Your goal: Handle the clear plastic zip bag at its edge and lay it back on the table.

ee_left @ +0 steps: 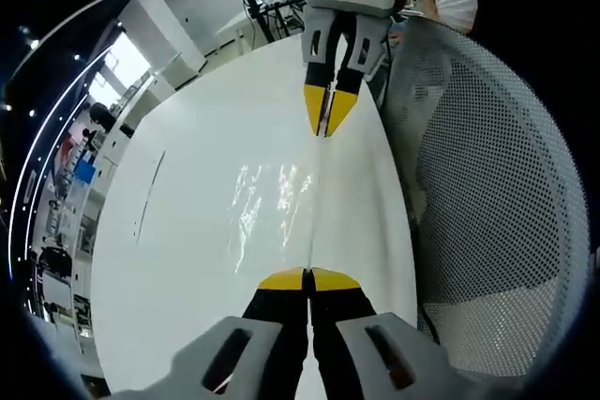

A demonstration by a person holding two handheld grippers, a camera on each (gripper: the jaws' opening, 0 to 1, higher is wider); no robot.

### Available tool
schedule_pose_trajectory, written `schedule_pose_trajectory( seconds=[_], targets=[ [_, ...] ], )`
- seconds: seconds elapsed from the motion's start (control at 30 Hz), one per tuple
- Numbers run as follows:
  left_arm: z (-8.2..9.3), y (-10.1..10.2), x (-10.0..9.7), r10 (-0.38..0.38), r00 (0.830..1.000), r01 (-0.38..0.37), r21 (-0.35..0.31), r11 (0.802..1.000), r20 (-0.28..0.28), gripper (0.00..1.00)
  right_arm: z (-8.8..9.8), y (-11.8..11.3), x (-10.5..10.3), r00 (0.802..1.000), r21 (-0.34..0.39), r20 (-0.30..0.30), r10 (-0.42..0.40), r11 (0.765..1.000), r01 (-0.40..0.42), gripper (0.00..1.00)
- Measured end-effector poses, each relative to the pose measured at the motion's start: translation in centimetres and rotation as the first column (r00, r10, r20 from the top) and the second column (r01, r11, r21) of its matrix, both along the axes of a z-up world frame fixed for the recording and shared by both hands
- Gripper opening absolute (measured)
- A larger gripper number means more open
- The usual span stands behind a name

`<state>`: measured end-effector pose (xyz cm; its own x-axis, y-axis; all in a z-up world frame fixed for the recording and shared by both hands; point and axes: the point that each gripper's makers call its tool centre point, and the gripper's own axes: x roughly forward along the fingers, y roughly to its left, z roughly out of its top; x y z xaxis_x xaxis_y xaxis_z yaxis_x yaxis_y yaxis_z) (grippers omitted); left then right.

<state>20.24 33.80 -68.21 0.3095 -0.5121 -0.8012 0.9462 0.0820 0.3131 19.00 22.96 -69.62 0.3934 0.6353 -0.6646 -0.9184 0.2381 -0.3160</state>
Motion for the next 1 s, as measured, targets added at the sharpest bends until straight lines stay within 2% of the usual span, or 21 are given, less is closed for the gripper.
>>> schedule_pose_trajectory(
  seconds=[0.53,0.83,1.0],
  targets=[
    [0.1,0.0,0.2,0.004,1.0,-0.004,-0.015,1.0,0.02,0.0,0.1,-0.5,0.1,1.0,0.003,-0.003,-0.027,1.0,0.027,0.0],
    [0.4,-0.6,0.0,-0.032,0.998,0.033,-0.013,0.999,0.046,0.0,-0.2,-0.9,-0.2,0.998,-0.003,-0.022,-0.055,0.998,0.055,0.0],
    [0.4,-1.1,0.0,-0.067,0.995,0.066,0.008,0.998,0.068,0.0,0.0,-1.5,-0.1,0.995,0.017,-0.041,-0.088,0.996,0.089,0.0]
  ],
)
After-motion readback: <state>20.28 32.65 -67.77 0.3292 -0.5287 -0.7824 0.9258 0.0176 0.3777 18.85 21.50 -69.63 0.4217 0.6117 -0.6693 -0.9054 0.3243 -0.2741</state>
